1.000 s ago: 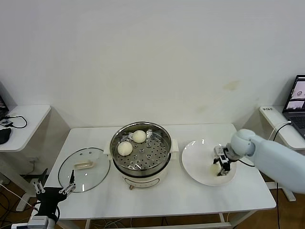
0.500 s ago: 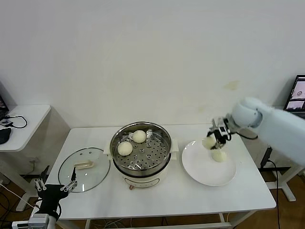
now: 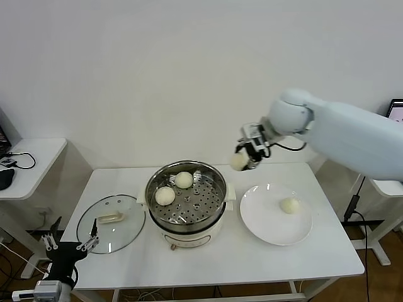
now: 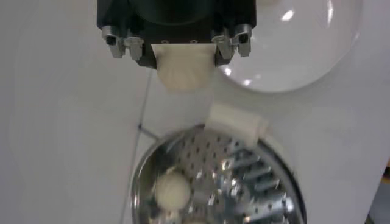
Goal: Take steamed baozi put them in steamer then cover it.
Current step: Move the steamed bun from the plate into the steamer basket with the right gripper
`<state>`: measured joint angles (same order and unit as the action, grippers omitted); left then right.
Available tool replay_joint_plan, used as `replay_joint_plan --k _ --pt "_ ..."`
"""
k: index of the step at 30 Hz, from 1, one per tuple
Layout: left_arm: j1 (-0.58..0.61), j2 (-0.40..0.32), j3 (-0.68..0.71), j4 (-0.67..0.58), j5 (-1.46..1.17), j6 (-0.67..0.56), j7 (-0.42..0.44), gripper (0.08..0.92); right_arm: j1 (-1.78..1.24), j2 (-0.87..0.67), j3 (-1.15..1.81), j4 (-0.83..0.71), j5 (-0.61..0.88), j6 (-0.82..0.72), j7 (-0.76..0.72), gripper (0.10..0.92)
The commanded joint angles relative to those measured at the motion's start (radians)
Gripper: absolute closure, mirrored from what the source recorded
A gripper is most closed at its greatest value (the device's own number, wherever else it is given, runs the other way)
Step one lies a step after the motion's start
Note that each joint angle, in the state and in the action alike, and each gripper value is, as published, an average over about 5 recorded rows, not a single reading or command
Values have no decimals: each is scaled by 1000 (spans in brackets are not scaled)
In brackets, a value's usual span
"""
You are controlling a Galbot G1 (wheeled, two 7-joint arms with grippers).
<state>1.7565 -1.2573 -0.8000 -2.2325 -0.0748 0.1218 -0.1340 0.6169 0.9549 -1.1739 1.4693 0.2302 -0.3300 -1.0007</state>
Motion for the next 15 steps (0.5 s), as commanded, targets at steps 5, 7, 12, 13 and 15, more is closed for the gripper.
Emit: replay_joint_plan --k 5,7,12,13,15 --pt "2 -6 -21 -2 -6 0 1 177 -31 241 -92 -27 67 114 75 418" --pt "5 -9 -26 -4 -7 0 1 177 -53 257 -98 -31 57 143 78 417" --pt "6 -17 -33 -9 -6 1 1 177 -93 283 -124 -41 -48 239 71 415" --pt "6 -19 -33 -9 -6 1 1 177 -100 287 -128 -44 -68 256 71 415" --pt "6 -23 -33 -8 -6 1 1 177 -114 292 -135 -46 -101 289 71 414"
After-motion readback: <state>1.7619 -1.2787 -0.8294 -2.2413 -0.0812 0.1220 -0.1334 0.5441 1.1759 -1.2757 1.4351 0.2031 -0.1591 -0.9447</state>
